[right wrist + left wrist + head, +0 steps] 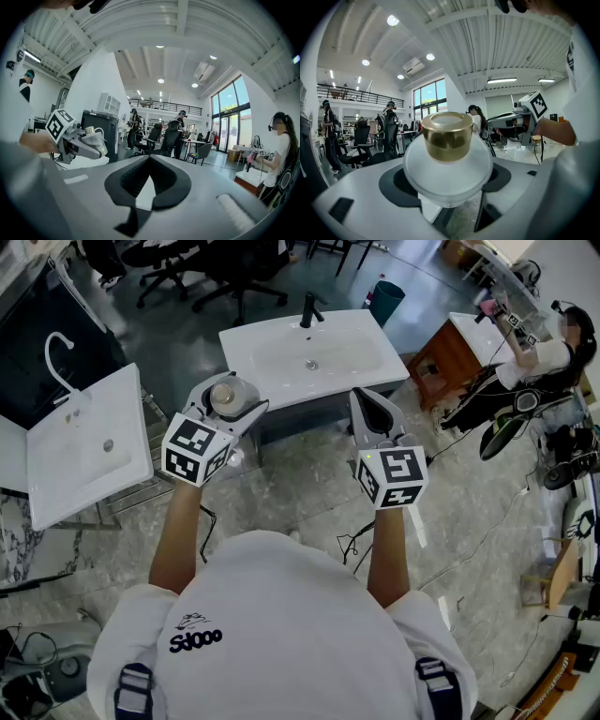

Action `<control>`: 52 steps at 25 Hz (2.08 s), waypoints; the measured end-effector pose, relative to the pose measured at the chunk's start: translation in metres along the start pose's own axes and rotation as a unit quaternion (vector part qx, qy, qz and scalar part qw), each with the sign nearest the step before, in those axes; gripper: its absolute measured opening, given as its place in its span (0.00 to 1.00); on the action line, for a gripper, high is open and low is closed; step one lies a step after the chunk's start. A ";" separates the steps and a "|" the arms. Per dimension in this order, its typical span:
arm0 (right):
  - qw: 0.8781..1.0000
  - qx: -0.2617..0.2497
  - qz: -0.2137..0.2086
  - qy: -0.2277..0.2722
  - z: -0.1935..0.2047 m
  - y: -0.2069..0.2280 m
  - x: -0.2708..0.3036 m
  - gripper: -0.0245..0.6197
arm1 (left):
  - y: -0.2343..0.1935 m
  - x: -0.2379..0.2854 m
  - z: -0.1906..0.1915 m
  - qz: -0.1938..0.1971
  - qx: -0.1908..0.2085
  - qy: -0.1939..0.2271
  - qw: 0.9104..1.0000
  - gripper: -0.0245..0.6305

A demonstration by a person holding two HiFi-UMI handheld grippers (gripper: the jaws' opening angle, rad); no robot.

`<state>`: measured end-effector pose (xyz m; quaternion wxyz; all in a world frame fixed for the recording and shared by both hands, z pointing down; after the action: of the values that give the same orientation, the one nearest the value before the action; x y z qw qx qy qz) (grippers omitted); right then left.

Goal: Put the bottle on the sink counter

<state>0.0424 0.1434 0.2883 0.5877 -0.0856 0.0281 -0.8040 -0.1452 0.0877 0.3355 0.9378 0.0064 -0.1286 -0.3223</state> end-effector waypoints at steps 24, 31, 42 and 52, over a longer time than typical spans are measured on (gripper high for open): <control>0.998 0.033 -0.047 0.007 0.024 0.051 -0.007 0.05 | 0.023 0.028 -0.010 -0.056 0.009 -0.005 0.998 0.56; 0.998 0.044 -0.049 -0.005 0.034 0.068 0.008 0.05 | 0.024 0.048 -0.015 -0.054 0.015 -0.007 0.998 0.56; 0.997 0.043 -0.061 -0.006 0.045 0.097 0.063 0.05 | -0.014 0.105 -0.009 -0.059 0.005 -0.010 0.998 0.56; 0.997 0.041 -0.070 -0.011 0.045 0.121 0.147 0.05 | -0.075 0.168 -0.011 -0.050 0.005 -0.019 0.999 0.56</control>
<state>0.1206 -0.0309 0.3302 0.5334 -0.0718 -0.0176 -0.8426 -0.0600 -0.0744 0.3573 0.9180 0.0117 -0.1476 -0.3679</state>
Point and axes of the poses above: the fingertips, and each gripper's own axes: x forward along the fingers, y to its right, z out of its underside, the point moved 2 cm from there along -x, backward along the fingers
